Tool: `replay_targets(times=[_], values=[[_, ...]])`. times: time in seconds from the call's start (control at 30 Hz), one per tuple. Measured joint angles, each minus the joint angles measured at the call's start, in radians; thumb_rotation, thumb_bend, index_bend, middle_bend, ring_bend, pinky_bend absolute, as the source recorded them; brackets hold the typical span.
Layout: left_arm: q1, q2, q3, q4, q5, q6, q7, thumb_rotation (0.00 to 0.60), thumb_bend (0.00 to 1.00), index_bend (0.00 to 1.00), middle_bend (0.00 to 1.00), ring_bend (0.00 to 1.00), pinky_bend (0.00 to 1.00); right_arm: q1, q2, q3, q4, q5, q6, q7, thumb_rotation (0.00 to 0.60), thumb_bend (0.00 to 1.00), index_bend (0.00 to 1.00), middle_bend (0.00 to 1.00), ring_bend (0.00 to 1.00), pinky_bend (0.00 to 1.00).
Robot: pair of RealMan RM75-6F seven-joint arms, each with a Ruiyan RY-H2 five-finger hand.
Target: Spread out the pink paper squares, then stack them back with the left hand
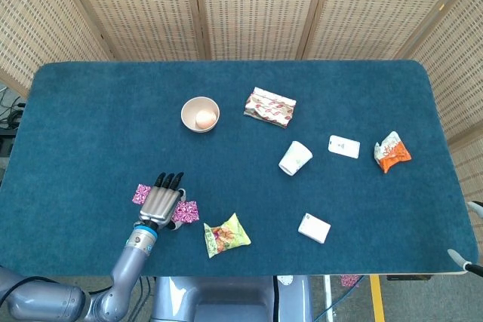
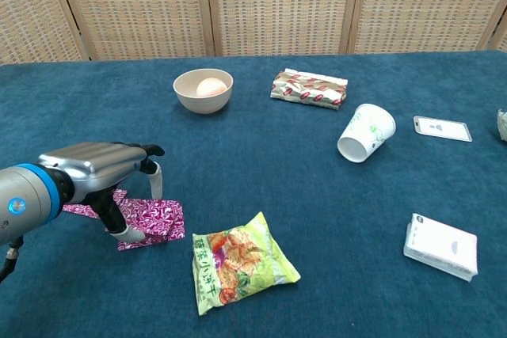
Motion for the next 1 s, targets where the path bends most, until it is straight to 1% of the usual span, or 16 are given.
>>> replay_targets(times=[0.3, 0.5, 0.63, 0.8, 1.0], values=[[-0.004, -0.004, 0.003, 0.003, -0.015, -0.012, 0.008, 0.569, 0.18, 0.30, 0.00, 0.00, 0.00, -0.002, 0.000, 0.000, 0.000, 0.003, -0.001, 0.001, 0.600, 0.13, 0.17, 0.21, 0.00, 0.00], [-0.001, 0.003, 0.000, -0.003, -0.001, -0.010, -0.007, 0.569, 0.18, 0.24, 0.00, 0.00, 0.00, -0.002, 0.000, 0.001, 0.000, 0.003, 0.000, 0.001, 0.600, 0.13, 0.17, 0.21, 0.00, 0.00], [0.005, 0.019, 0.004, -0.011, 0.018, -0.006, -0.019, 0.573, 0.19, 0.24, 0.00, 0.00, 0.00, -0.001, 0.001, 0.002, -0.001, 0.002, 0.000, 0.000, 0.600, 0.13, 0.17, 0.21, 0.00, 0.00], [0.014, 0.062, 0.018, -0.011, 0.049, -0.011, -0.034, 0.572, 0.22, 0.26, 0.00, 0.00, 0.00, -0.001, 0.004, 0.003, -0.007, 0.003, 0.000, -0.004, 0.600, 0.13, 0.17, 0.21, 0.00, 0.00], [0.023, 0.103, 0.039, 0.023, 0.074, -0.039, -0.051, 0.573, 0.23, 0.28, 0.00, 0.00, 0.00, 0.000, 0.005, 0.002, -0.017, -0.001, 0.001, -0.014, 0.600, 0.13, 0.17, 0.21, 0.00, 0.00]])
